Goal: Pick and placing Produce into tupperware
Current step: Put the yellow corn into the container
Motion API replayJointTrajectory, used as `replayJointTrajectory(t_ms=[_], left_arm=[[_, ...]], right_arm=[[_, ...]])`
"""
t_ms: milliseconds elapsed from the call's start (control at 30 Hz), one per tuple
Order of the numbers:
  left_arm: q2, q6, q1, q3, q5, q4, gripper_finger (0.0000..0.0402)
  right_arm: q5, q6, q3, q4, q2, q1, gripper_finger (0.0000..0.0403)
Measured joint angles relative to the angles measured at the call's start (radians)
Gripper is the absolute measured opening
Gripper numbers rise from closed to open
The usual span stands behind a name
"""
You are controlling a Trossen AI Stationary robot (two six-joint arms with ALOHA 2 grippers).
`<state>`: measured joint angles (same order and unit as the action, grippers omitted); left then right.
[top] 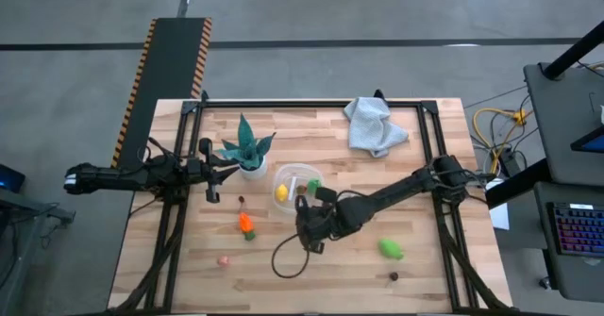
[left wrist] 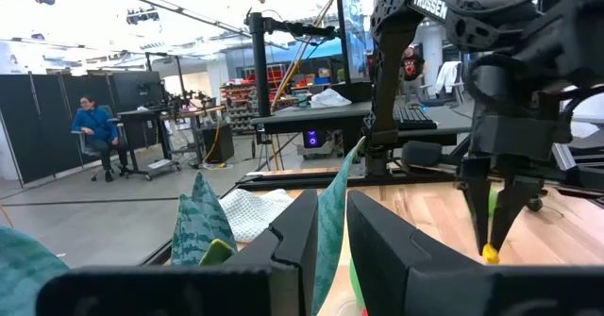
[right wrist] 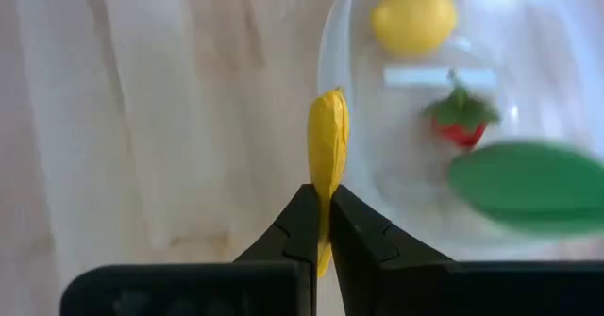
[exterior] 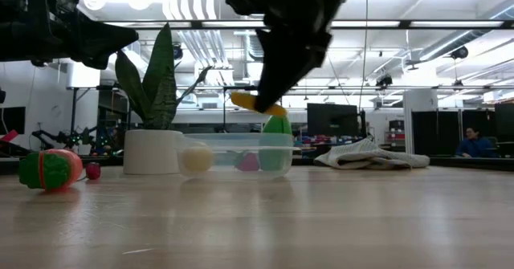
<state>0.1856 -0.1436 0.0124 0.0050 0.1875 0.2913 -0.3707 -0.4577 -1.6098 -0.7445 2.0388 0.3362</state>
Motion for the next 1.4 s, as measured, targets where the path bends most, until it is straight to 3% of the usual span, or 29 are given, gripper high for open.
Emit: replayJointTrajectory(t_ms=[500,700,1400], left_arm=[[0.000,0.000,0.000,0.000,0.000,0.000,0.0048],[0.000,0.000,0.000,0.000,0.000,0.000,0.0048],[0.000,0.000,0.000,0.000,0.000,0.000,0.0048]], right_arm=[[0.011,0.190,-0.001,0.056,0.000,-0.125,0.0012],[0.072,0.241,-0.001,0.078,0.000,-0.167,0.0012],[0.091,0.249,0.000,0.077,0.002,-0.180,0.0012]])
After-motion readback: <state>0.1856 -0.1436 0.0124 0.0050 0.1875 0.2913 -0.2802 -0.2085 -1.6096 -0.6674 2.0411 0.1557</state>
